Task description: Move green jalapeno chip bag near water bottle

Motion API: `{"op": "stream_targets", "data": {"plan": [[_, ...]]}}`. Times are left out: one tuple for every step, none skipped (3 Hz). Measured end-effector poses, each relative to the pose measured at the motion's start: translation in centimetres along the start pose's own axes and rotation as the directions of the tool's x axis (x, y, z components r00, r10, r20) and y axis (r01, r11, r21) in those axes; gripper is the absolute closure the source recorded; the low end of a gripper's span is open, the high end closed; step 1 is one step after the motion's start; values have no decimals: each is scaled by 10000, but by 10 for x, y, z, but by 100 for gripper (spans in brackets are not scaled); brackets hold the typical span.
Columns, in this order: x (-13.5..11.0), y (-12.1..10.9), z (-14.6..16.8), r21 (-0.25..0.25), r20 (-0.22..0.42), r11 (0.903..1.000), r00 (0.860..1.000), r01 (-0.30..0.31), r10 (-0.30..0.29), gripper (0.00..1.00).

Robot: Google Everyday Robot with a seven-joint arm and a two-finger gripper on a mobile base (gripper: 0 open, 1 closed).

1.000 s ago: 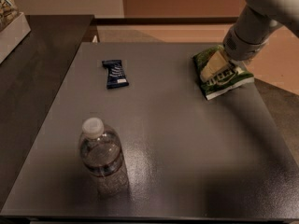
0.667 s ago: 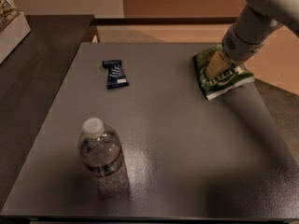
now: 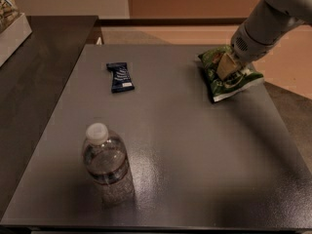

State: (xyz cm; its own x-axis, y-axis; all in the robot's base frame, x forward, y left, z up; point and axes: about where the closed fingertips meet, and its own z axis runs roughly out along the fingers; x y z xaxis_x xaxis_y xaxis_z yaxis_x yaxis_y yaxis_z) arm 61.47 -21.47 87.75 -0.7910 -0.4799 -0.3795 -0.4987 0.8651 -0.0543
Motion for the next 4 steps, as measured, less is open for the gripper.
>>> {"op": "stream_targets", "data": {"plan": [[1, 24, -16, -500, 268, 9950, 9960, 869, -857, 100], [7, 57, -41, -919, 455, 9713, 9754, 2192, -2158, 100], [16, 93, -65, -1419, 801, 9197, 9303, 3661, -3580, 100], [26, 130, -84, -1780, 1184, 8359, 8546, 5191, -5055, 100]]}}
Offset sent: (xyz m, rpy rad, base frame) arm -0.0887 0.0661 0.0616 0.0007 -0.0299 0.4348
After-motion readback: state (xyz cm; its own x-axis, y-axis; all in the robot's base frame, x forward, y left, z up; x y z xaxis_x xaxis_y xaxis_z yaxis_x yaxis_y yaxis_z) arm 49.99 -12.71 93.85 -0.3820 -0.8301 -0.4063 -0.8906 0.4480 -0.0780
